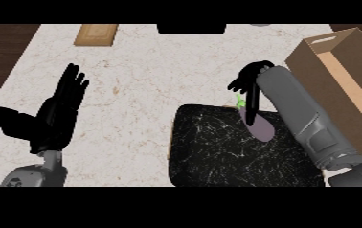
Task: Pick the eggplant from the tray and place it in the cardboard box
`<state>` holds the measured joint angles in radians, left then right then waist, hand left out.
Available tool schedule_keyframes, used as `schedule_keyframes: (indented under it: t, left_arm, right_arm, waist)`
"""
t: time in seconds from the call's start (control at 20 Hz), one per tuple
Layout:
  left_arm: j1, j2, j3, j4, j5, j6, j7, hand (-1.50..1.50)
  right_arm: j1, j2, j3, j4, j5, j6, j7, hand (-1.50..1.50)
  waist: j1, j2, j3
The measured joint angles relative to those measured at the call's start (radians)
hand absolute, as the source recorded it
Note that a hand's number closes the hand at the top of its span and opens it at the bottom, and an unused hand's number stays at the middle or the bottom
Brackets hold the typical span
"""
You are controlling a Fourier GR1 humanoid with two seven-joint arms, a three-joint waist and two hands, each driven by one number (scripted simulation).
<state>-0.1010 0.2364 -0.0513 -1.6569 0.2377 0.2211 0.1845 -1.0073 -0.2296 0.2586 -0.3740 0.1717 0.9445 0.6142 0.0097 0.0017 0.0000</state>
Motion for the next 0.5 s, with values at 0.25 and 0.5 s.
schedule_keyframes:
  t: [0.25, 0.5]
  left_arm:
    - [-0.012, -0.001, 0.030, 0.013, 0.000, -0.020, 0.005, 0.00]
    - [-0.004, -0.016, 0.029, -0.015, -0.020, -0.015, 0.028, 0.00]
  right_arm:
    - [0.028, 0.003, -0.018, -0.031, 0.015, 0.005, 0.021, -1.50]
    - [0.081, 0.003, -0.030, -0.095, 0.028, 0.010, 0.041, -1.50]
  waist:
    - [-0.003, -0.001, 0.000]
    - [-0.005, -0.003, -0.001]
